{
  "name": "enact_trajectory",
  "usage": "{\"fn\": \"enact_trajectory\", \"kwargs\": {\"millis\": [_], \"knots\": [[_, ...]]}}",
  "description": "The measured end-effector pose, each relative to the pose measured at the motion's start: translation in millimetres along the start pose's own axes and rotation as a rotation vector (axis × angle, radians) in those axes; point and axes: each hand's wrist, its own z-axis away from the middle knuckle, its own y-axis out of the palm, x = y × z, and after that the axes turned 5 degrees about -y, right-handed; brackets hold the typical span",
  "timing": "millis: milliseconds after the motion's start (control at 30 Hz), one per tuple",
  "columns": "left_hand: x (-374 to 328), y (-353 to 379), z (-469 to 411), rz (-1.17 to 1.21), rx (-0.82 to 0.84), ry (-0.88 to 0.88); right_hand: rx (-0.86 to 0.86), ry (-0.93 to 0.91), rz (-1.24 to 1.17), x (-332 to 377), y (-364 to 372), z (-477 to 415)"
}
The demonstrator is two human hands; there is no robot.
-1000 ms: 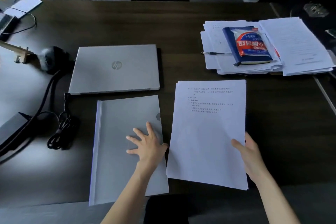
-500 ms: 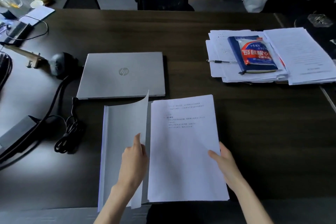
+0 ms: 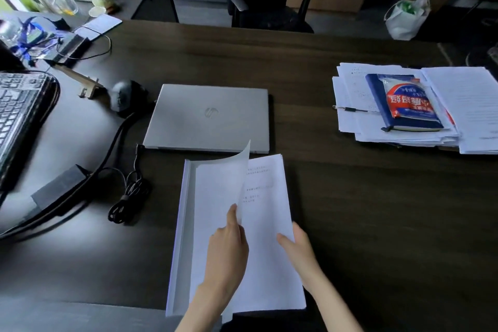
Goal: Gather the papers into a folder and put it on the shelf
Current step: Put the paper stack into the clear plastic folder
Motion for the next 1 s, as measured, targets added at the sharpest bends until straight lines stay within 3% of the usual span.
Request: {"fn": "enact_trajectory", "kwargs": {"millis": [533,833,1000], "knots": [[-3,7,-2,-0.005,-0.024,-0.064,-0.057,0.075,-0.085,-4,20,-5],[2,40,-11,-0.235,0.081,-0.059,0.024,0.074,-0.005,8,34,-6],[8,34,-9,-0.124,0.145,0.067,-0.006,0.08,0.004,30,26,-2]]}}
